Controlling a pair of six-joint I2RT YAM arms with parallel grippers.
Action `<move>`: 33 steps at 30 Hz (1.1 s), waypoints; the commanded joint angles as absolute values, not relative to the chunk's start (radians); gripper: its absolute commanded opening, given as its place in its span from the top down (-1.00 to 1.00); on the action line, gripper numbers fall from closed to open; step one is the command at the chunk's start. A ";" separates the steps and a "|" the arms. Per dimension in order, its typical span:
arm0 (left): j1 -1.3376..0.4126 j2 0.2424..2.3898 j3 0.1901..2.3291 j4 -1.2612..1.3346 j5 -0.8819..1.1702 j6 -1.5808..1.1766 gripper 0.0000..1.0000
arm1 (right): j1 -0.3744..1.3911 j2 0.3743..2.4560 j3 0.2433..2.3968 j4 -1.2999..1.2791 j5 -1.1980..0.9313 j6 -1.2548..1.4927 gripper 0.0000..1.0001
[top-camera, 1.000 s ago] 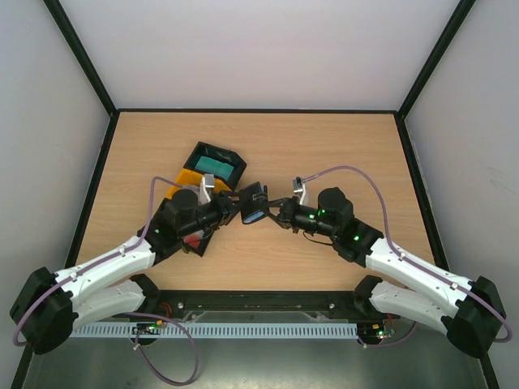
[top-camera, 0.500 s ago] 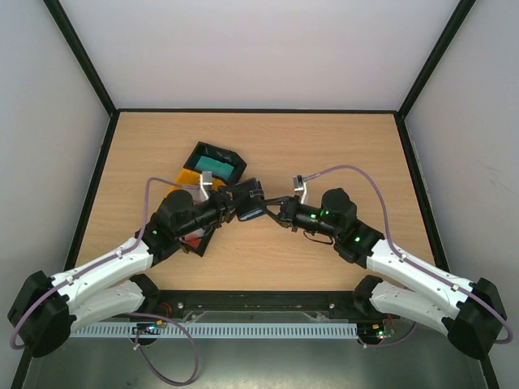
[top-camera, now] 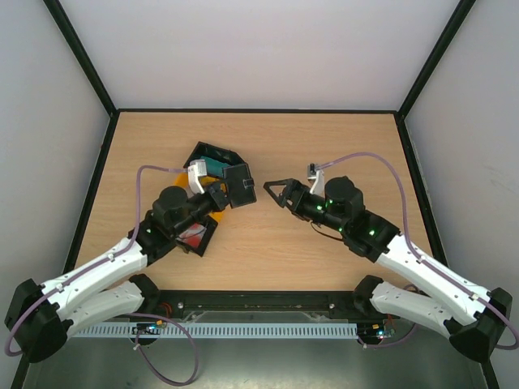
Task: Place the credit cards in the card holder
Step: Open the card holder at the center of the board.
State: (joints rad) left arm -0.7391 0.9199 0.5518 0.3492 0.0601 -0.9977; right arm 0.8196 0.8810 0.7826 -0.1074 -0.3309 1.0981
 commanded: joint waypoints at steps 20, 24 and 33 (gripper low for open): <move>-0.780 1.068 0.534 0.780 0.222 1.030 0.95 | 0.811 1.177 1.107 -0.229 -0.315 1.377 -0.41; -0.781 1.043 0.509 0.791 0.250 1.059 0.95 | 0.810 1.174 1.092 -0.239 -0.231 1.444 0.19; -0.787 0.943 0.480 0.796 0.098 0.761 -0.28 | 0.811 1.118 1.047 -0.135 -0.110 1.433 0.96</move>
